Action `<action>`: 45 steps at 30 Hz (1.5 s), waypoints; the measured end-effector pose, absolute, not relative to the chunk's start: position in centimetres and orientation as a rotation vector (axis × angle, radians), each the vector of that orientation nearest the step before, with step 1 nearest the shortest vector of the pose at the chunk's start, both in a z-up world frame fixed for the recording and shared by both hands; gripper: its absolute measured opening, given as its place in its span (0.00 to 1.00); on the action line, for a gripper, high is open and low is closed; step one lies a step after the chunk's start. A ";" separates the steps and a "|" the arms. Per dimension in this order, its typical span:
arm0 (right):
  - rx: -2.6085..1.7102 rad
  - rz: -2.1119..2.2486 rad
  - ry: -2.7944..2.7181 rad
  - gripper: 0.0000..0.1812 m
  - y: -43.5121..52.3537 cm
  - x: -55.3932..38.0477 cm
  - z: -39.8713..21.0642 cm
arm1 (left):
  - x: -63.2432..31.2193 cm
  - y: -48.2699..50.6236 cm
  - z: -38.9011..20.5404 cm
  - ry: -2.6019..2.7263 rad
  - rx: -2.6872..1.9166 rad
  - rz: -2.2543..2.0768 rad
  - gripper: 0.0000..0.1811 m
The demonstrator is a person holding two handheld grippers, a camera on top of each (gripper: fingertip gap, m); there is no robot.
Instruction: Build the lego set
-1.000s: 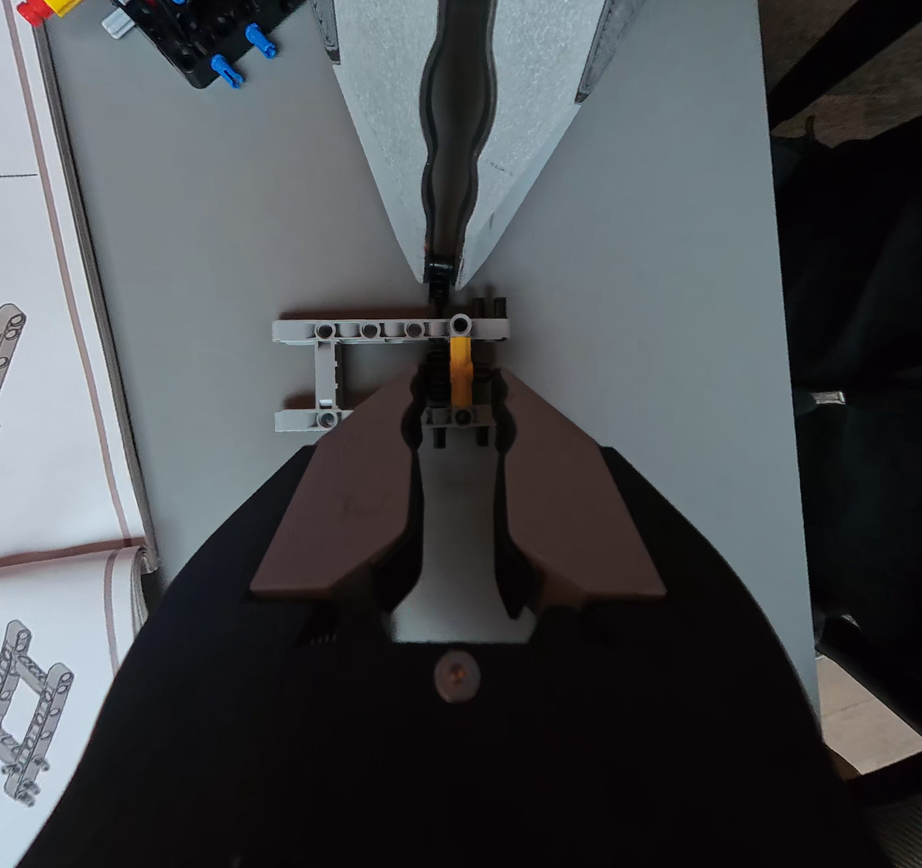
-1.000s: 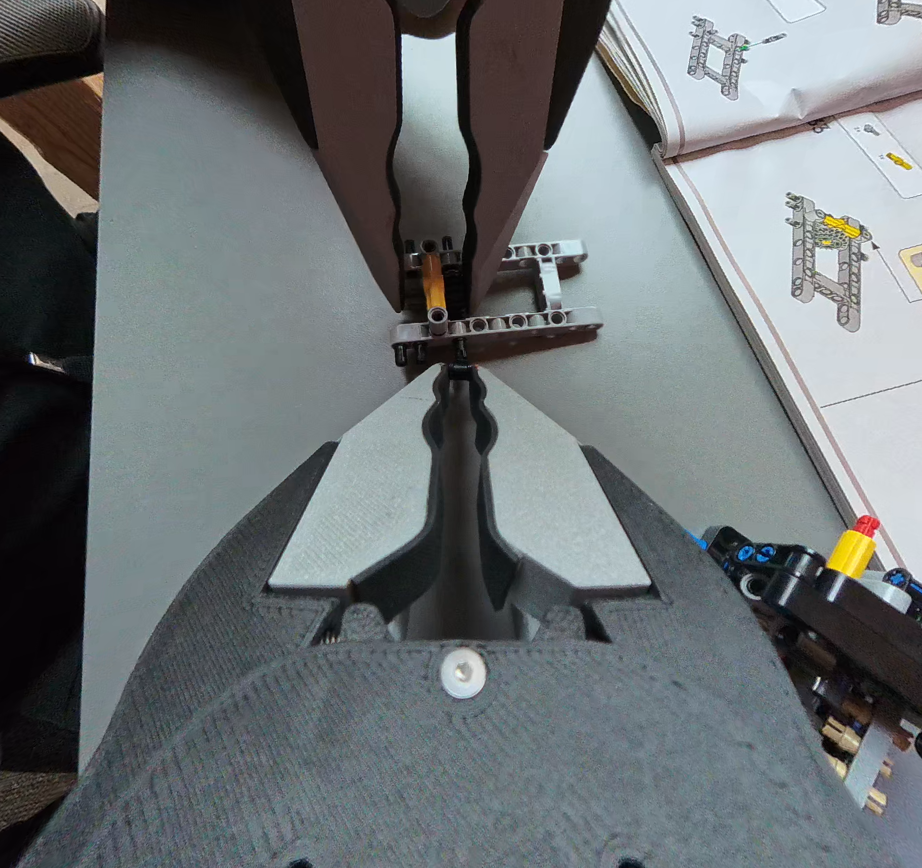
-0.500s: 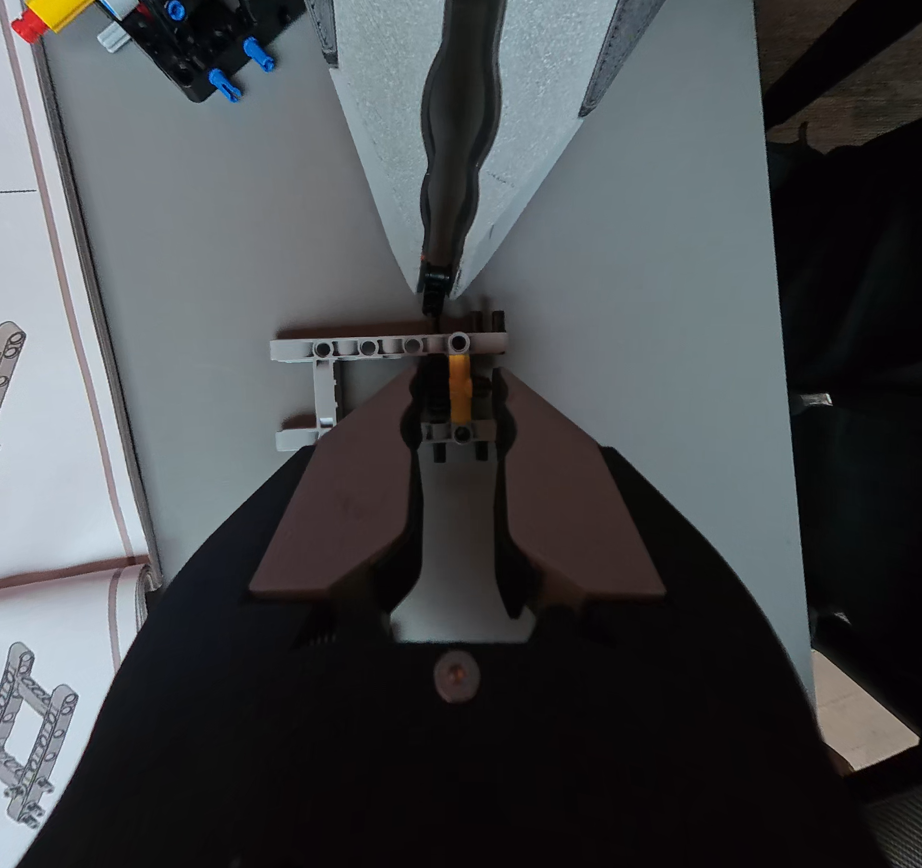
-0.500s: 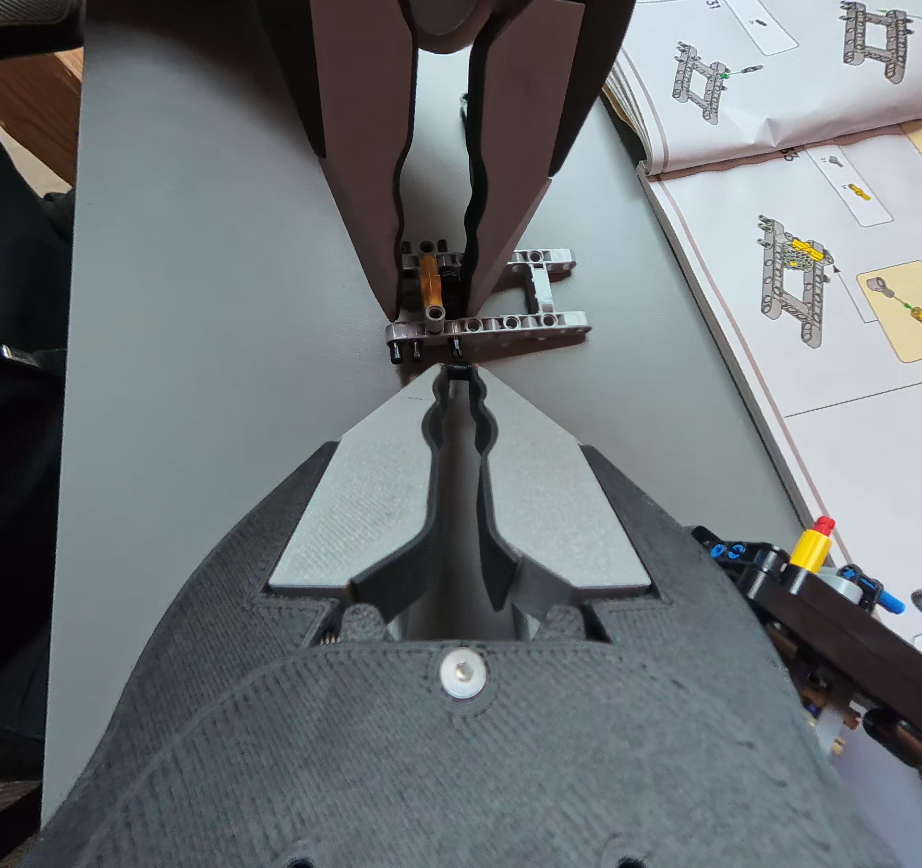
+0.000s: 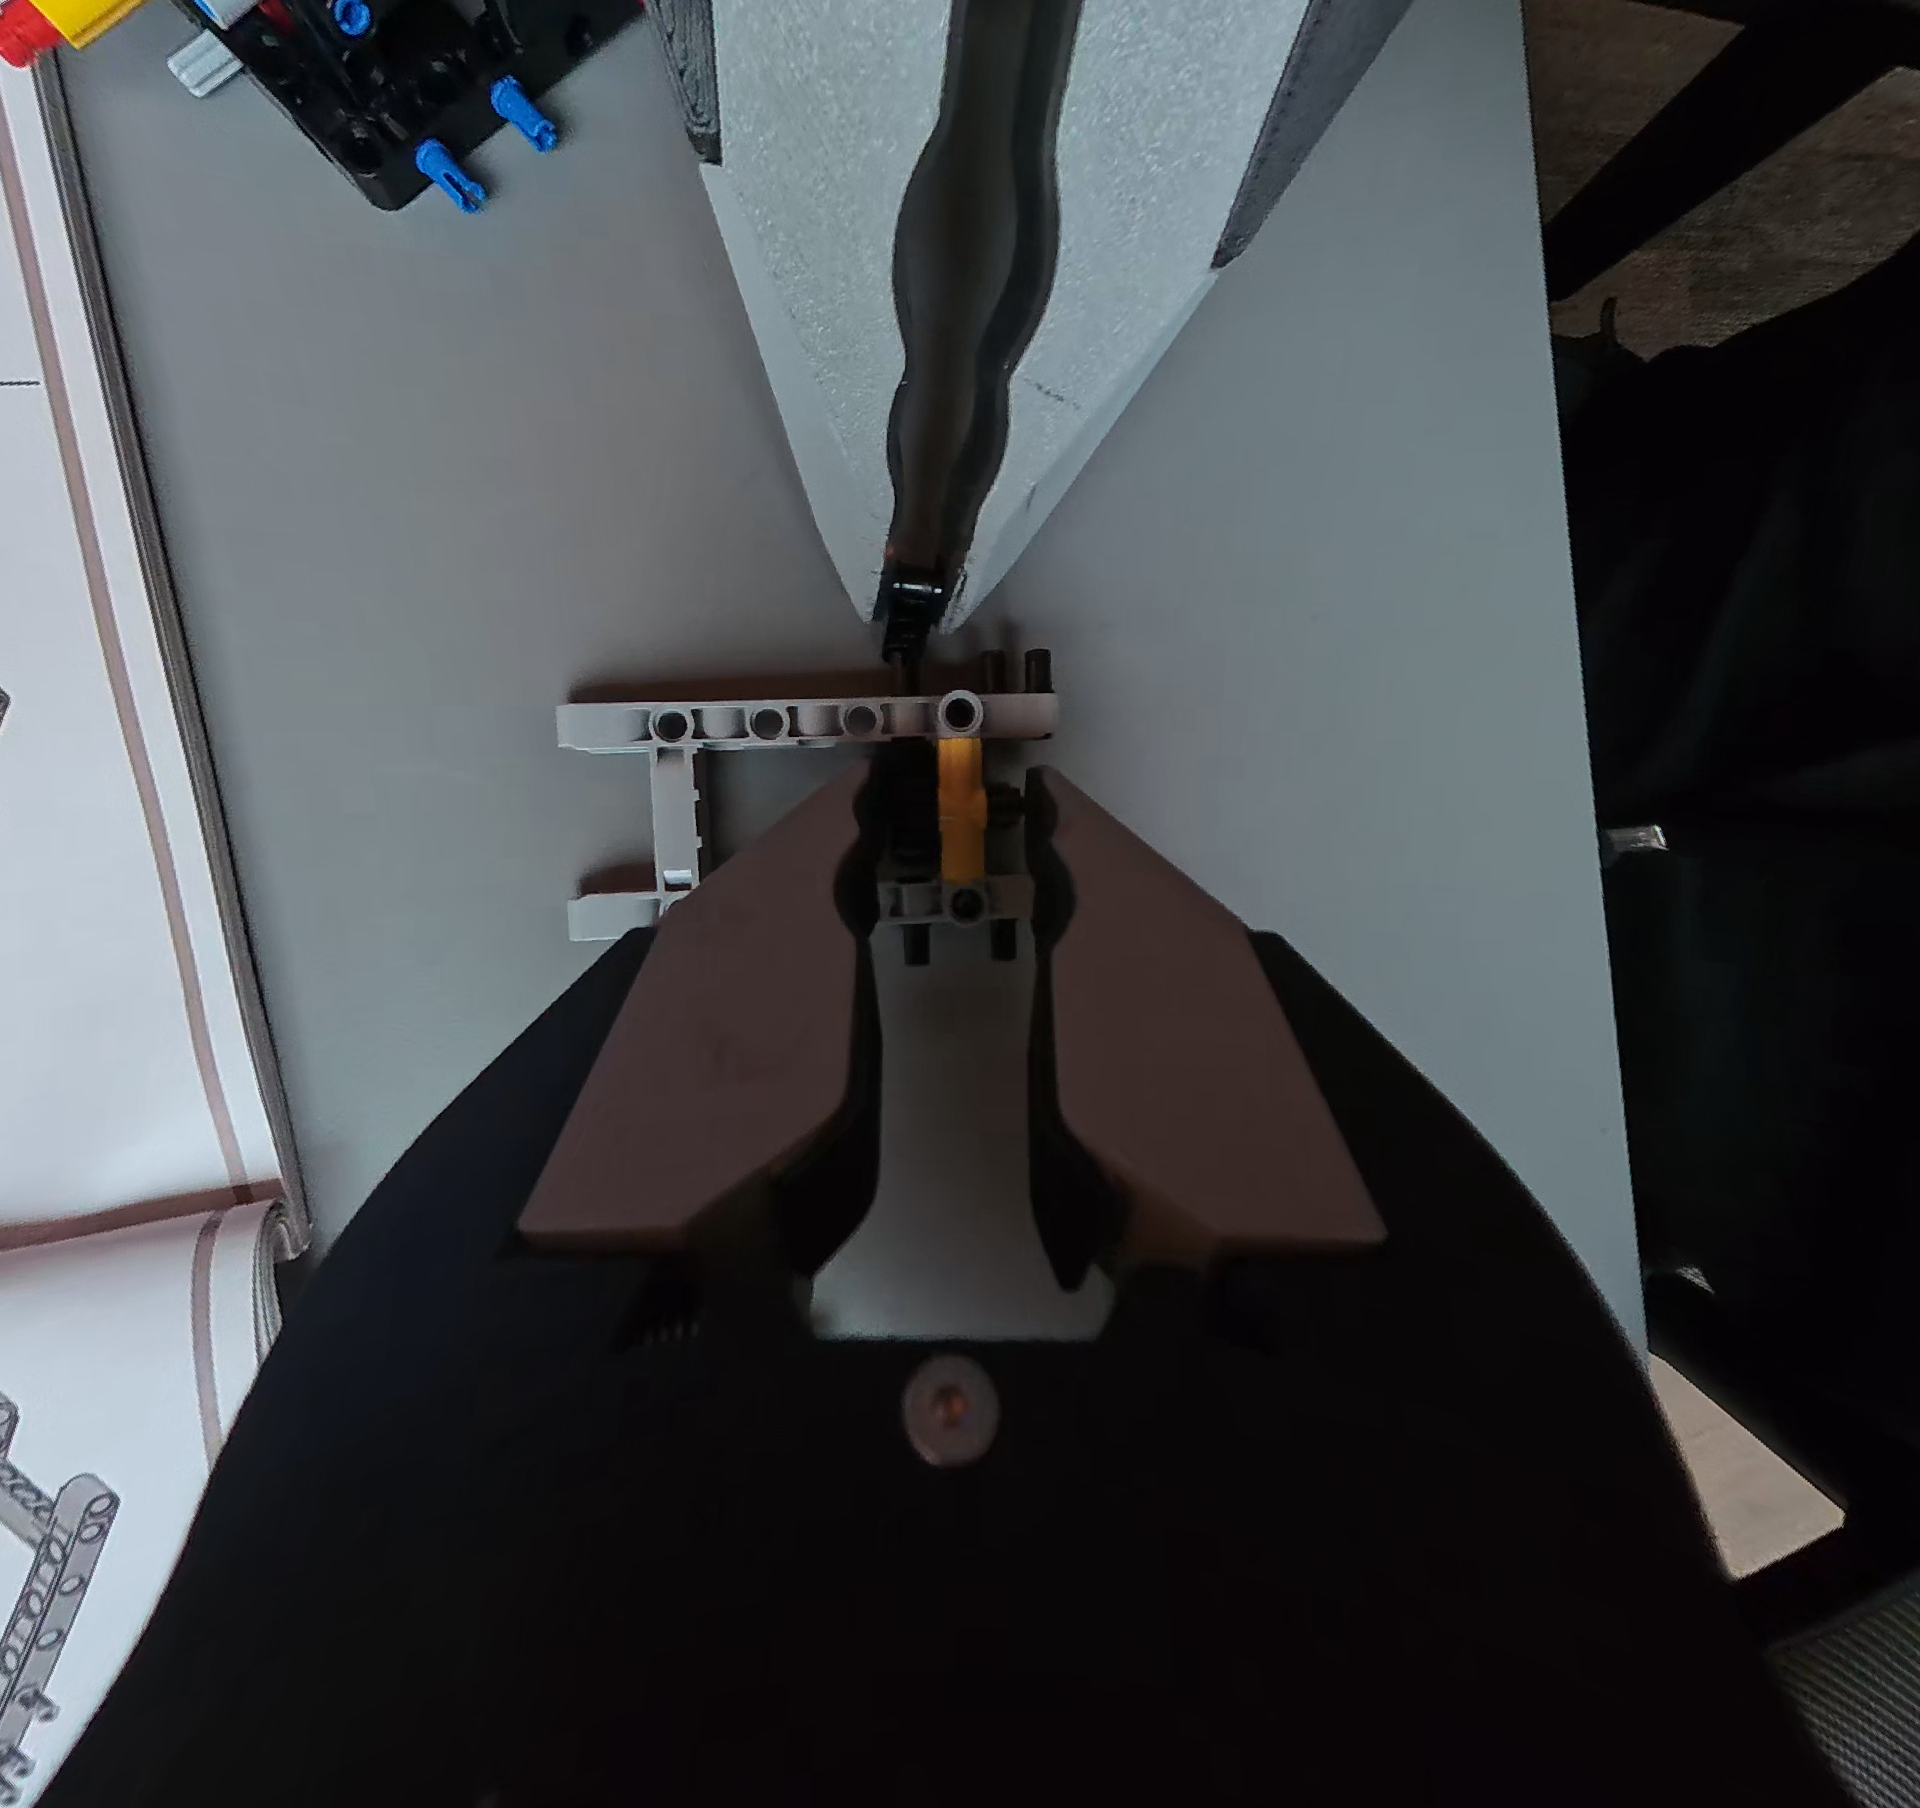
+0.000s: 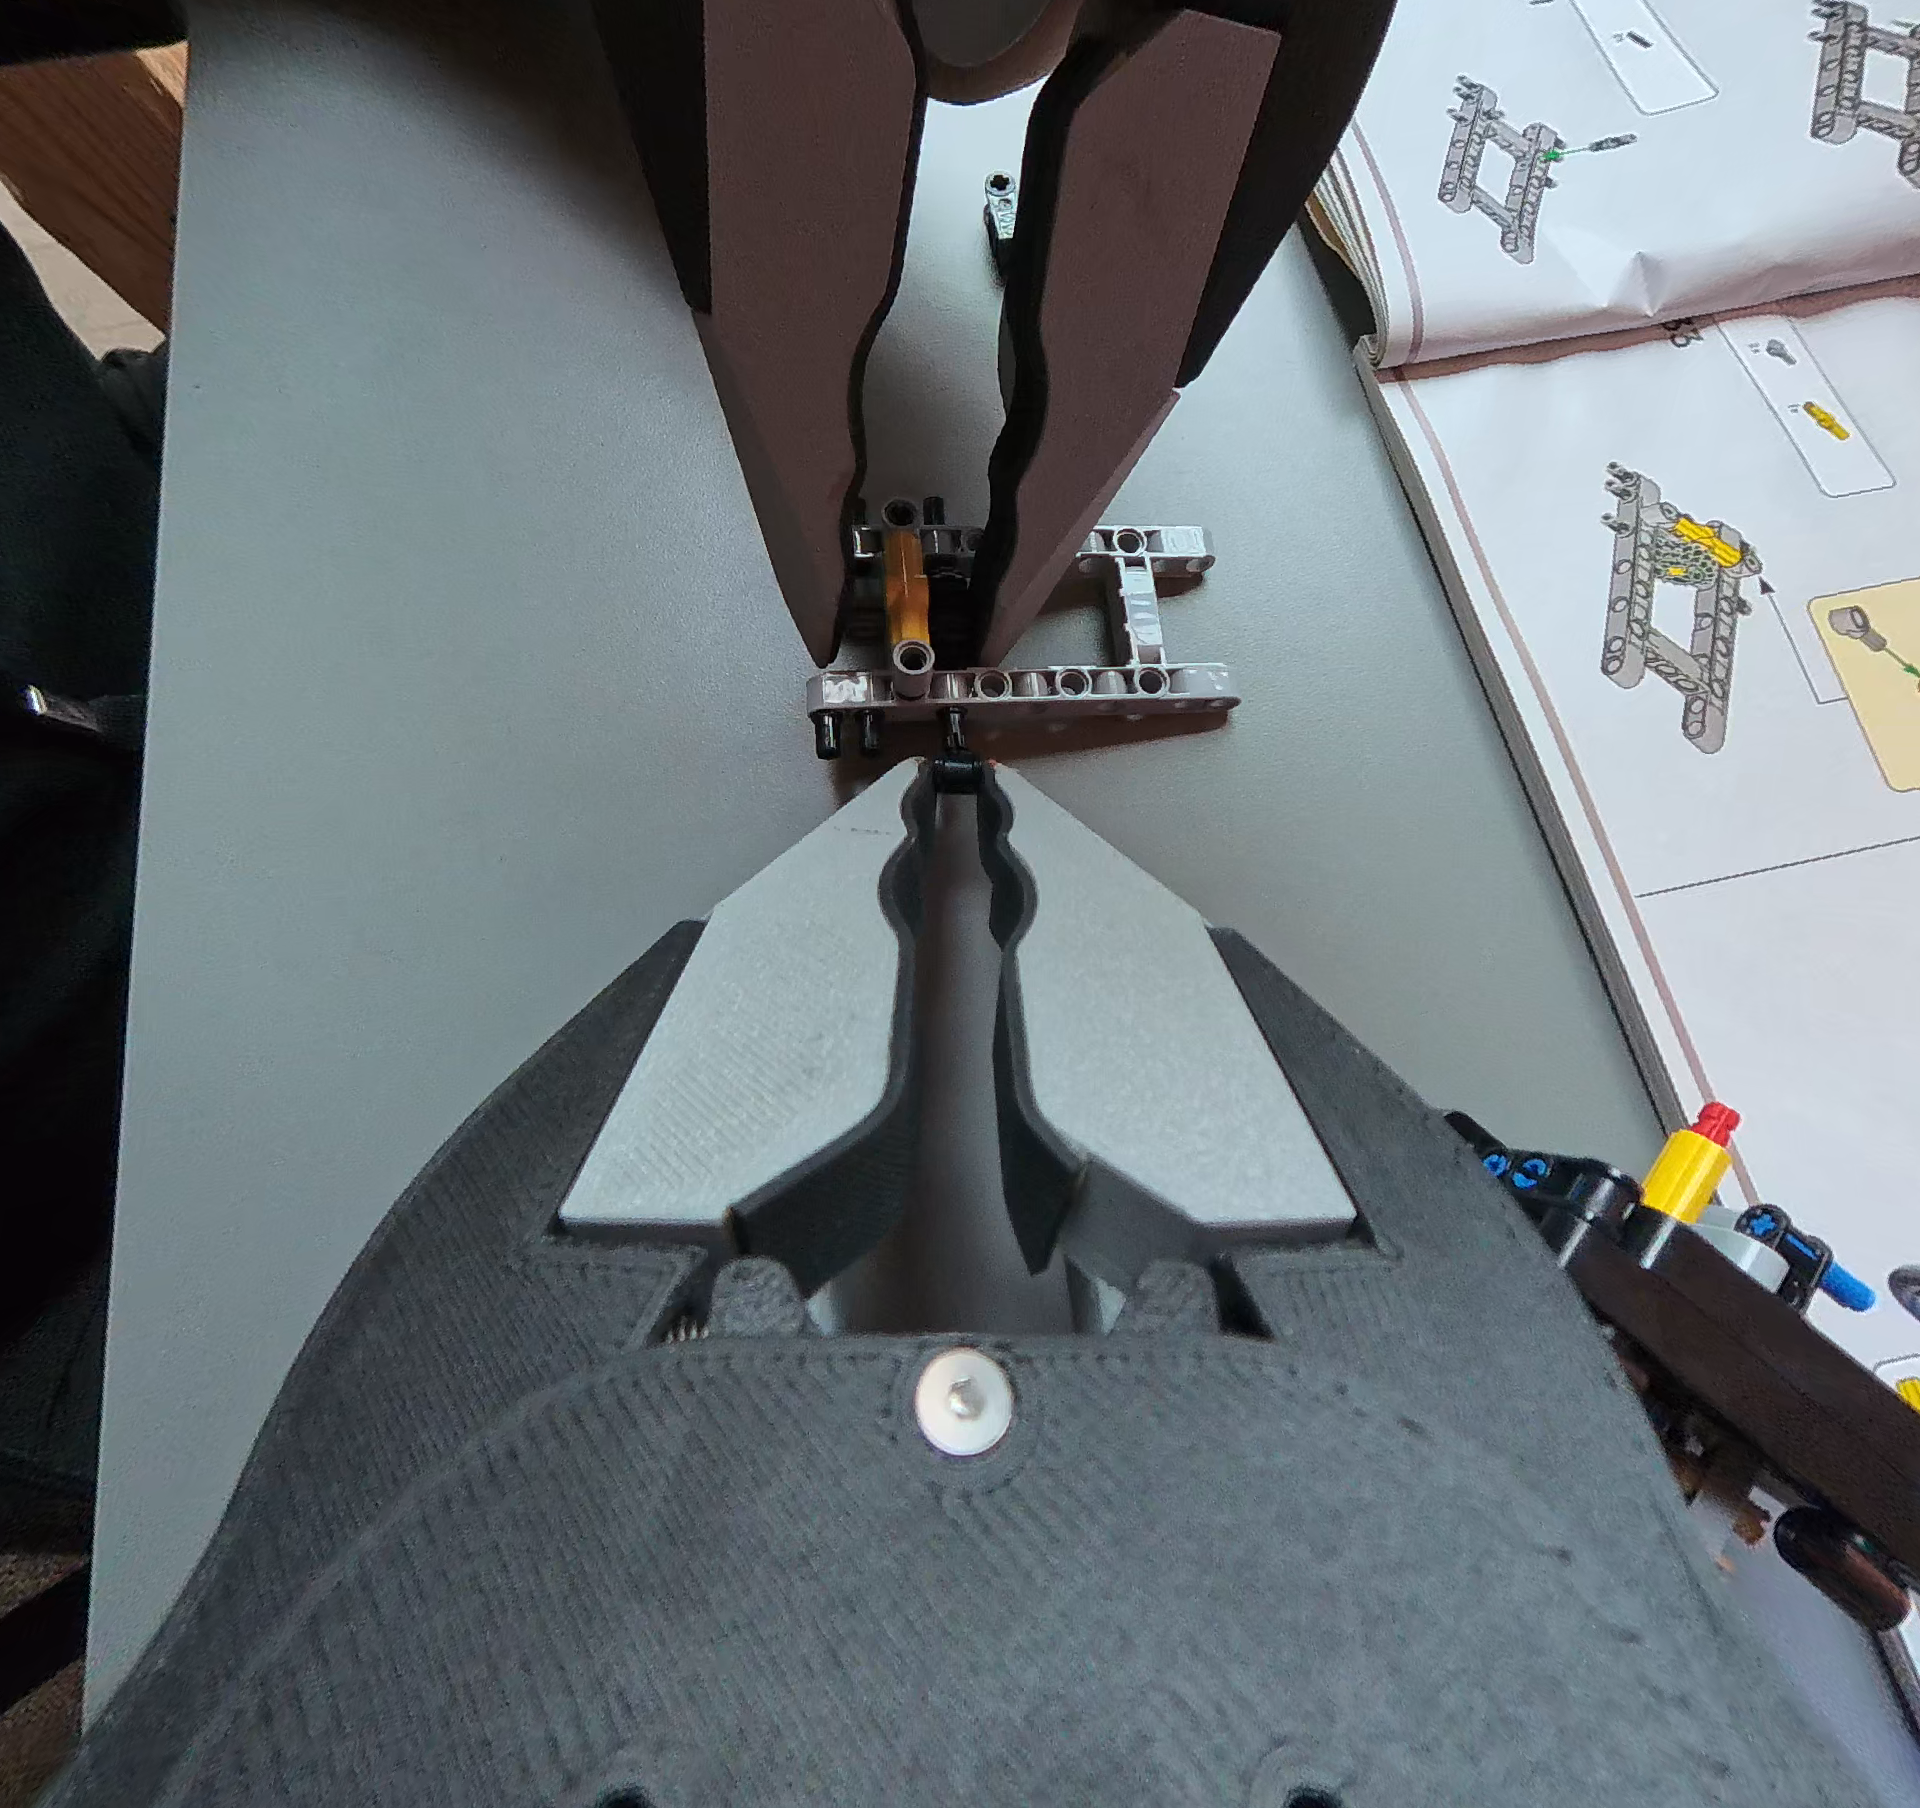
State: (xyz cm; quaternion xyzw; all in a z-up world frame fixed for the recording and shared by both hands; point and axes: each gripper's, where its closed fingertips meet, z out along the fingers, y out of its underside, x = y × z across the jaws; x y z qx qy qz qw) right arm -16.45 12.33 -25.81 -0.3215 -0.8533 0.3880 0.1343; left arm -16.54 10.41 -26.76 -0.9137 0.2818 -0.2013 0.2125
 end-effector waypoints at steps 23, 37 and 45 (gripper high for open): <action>-0.896 1.047 -2.467 0.02 12.6 -16.5 -26.9 | -16.4 10.5 -26.7 0.788 -2.535 -0.619 0.13; -0.905 1.056 -2.460 0.02 13.1 -15.9 -26.7 | -16.0 10.2 -26.6 0.808 -2.529 -0.641 0.14; -0.974 1.243 -2.390 0.02 12.6 -15.2 -23.6 | -16.2 11.2 -23.9 0.793 -2.424 -0.564 0.13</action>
